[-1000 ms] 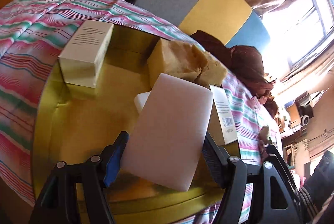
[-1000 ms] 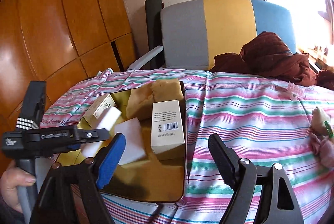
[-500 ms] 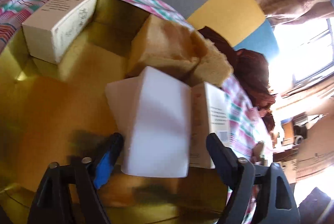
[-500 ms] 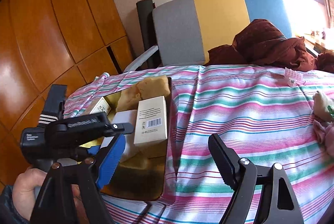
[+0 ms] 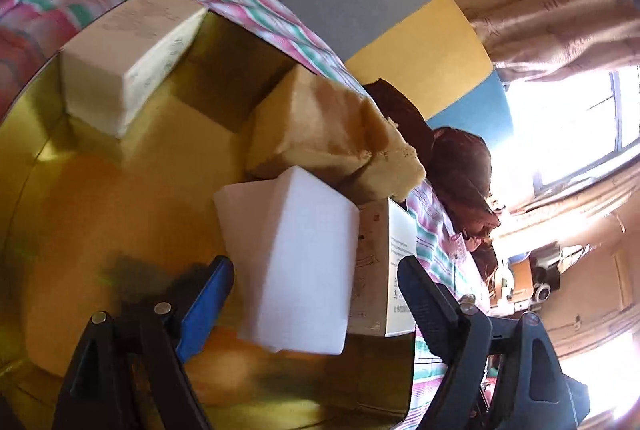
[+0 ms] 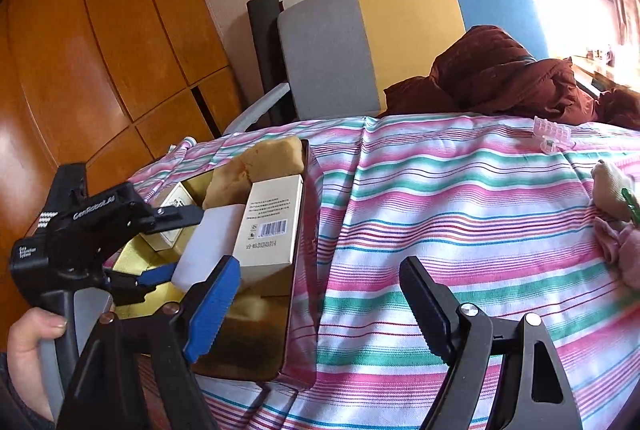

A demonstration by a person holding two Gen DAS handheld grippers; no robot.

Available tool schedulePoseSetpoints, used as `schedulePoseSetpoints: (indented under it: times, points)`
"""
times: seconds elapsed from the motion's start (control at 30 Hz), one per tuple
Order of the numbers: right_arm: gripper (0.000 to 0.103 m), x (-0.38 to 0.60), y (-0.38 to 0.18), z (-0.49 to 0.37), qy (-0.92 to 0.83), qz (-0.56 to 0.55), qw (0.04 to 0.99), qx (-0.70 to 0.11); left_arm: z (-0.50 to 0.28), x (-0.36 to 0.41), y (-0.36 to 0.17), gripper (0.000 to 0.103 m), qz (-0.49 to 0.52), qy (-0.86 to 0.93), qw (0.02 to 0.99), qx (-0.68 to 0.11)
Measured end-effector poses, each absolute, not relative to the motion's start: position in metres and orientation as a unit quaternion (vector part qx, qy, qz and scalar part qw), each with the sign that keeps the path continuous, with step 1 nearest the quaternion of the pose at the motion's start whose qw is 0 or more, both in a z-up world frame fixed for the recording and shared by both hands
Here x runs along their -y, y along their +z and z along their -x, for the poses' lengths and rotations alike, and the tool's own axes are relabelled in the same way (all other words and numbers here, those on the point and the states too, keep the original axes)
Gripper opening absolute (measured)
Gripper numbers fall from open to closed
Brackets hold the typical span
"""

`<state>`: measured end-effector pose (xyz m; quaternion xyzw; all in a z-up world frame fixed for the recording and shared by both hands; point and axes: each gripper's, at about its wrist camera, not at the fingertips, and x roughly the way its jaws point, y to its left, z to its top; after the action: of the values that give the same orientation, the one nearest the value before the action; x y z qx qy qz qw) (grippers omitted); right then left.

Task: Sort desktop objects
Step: 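Open the right tool over the gold tray while the left tool drops its sponge there, then move both open tools from the gold tray back to the remaining items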

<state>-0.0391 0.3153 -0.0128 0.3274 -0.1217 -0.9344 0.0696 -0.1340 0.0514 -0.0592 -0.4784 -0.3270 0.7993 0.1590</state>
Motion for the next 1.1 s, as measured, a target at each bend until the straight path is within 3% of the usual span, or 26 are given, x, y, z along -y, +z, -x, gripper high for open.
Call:
schedulePoseSetpoints:
  times: [0.27,0.5,0.73,1.1]
  points:
    - [0.083,-0.346,-0.016,0.025,-0.939,-0.319,0.033,0.127,0.140,-0.053,-0.049,0.088,0.471,0.816,0.170,0.290]
    - [0.083,-0.414,-0.025,-0.010,-0.941,-0.302,-0.043,0.148,0.108,-0.059,-0.009,0.088,0.421,0.868,0.166,0.202]
    - [0.084,-0.511,-0.038,-0.070,-0.926,-0.291,-0.152,0.184,0.087,-0.162,0.019,0.088,0.405,0.856,0.314,0.073]
    - [0.094,-0.597,-0.040,-0.132,-0.909,-0.257,-0.249,0.214,0.044,-0.340,-0.017,0.088,0.468,0.764,0.441,-0.054]
